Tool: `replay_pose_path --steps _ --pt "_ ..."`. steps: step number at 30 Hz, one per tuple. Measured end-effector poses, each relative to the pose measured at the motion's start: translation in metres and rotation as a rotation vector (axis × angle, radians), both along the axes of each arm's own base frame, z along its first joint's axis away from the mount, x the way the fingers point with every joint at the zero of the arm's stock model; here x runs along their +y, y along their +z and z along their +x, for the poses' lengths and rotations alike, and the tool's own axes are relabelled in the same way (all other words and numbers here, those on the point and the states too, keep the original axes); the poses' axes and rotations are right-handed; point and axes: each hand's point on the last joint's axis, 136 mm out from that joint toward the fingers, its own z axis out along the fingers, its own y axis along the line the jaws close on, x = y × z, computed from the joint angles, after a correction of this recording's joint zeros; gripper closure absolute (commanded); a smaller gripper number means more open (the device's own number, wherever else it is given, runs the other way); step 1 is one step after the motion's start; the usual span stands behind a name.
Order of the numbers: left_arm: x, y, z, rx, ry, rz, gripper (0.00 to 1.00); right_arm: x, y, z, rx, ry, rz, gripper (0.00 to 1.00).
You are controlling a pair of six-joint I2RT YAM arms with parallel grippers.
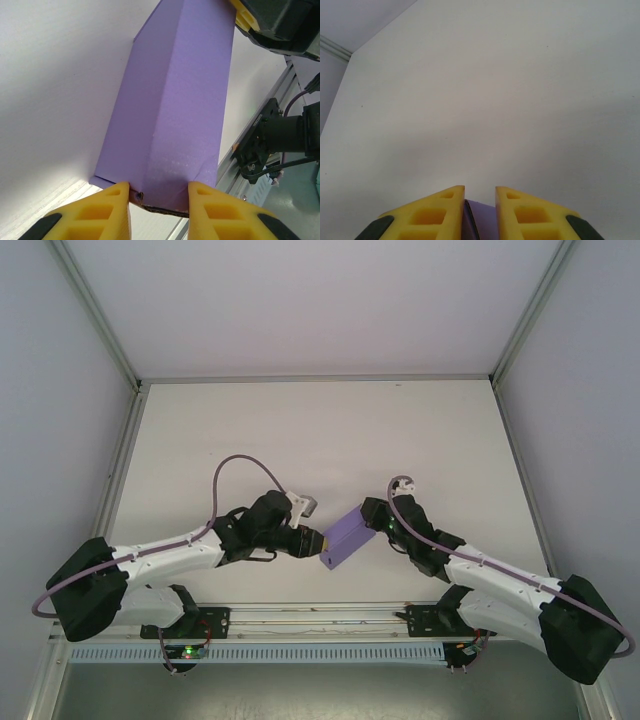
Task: Assemble paper box
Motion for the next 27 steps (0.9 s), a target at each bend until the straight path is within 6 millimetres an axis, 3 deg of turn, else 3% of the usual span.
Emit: replay_pose_path --steps 5,9,16,19,24,27 --pt "-0.008 0.0 -0.002 -0.026 -0.03 0.031 0.5 -0.004 0.001 -0.002 0.0 -0.003 -0.006 0.67" --pt "-0.013 0.004 -0.003 -0.045 -0.065 0.066 0.46 -0.01 0.002 -0.006 0.019 0.001 -0.049 0.59" --pt "0.003 0.007 0.004 -0.095 -0.039 0.184 0.23 -0.016 0.005 -0.012 0.043 0.04 -0.132 0.53" --pt "0.005 0.016 0.01 -0.127 -0.03 0.203 0.01 -0.017 0.006 -0.014 0.062 0.068 -0.168 0.49" --pt "0.003 0.035 0.018 -0.172 -0.01 0.19 0.0 -0.017 0.008 -0.018 0.079 0.117 -0.214 0.41" --pt "0.006 0.043 0.025 -0.194 0.02 0.207 0.0 -0.019 0.009 -0.019 0.081 0.145 -0.243 0.3"
